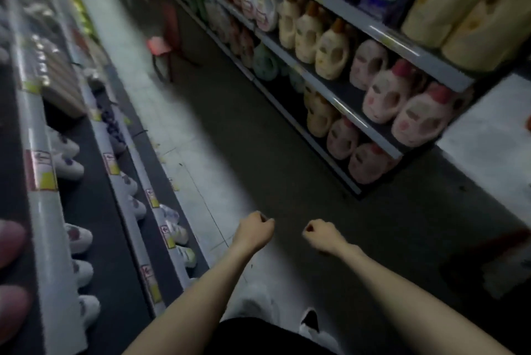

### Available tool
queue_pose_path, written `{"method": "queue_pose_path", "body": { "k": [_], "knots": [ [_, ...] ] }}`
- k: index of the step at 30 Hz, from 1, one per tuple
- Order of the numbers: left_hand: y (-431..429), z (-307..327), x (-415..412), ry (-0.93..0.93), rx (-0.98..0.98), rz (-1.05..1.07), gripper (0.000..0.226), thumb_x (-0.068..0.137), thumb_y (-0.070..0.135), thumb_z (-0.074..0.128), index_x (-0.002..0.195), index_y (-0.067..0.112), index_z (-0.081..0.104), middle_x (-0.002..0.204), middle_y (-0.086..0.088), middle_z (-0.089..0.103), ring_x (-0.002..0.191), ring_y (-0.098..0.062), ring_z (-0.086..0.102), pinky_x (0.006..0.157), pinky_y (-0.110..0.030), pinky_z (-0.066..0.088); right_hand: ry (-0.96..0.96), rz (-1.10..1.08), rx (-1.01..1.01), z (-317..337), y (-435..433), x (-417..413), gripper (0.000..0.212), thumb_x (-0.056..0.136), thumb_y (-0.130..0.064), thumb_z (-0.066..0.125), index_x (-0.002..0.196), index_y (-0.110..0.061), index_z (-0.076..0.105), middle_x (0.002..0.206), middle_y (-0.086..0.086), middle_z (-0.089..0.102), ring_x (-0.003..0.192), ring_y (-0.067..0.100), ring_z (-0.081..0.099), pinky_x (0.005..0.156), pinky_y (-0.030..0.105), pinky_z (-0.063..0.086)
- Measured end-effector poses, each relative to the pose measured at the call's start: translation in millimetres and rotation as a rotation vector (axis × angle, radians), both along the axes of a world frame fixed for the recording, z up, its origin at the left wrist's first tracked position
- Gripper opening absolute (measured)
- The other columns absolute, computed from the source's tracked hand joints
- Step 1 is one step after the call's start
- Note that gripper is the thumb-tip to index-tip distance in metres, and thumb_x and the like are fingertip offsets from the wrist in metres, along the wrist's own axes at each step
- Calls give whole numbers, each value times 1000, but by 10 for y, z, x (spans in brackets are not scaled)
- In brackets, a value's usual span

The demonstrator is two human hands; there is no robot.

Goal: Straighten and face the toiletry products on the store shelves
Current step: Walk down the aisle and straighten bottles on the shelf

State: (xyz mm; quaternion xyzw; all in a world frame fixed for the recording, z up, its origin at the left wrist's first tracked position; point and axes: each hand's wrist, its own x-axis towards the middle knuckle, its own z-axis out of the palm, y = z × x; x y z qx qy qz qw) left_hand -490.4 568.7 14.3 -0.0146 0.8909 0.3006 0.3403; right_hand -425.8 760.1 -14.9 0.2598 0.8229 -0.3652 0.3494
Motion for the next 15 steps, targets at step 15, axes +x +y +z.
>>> {"method": "queue_pose_path", "body": {
  "k": [15],
  "knots": [
    [-128, -440, -3034, -138, 35, 378, 18, 89, 34, 50, 79, 20, 57, 92, -7, 67, 84, -25, 62, 69, -30, 44, -61, 459, 132, -204, -245, -3970, 35, 97, -34, 53, 125, -16, 63, 120, 10, 66, 104, 29, 69, 92, 45, 59]
  ]
}}
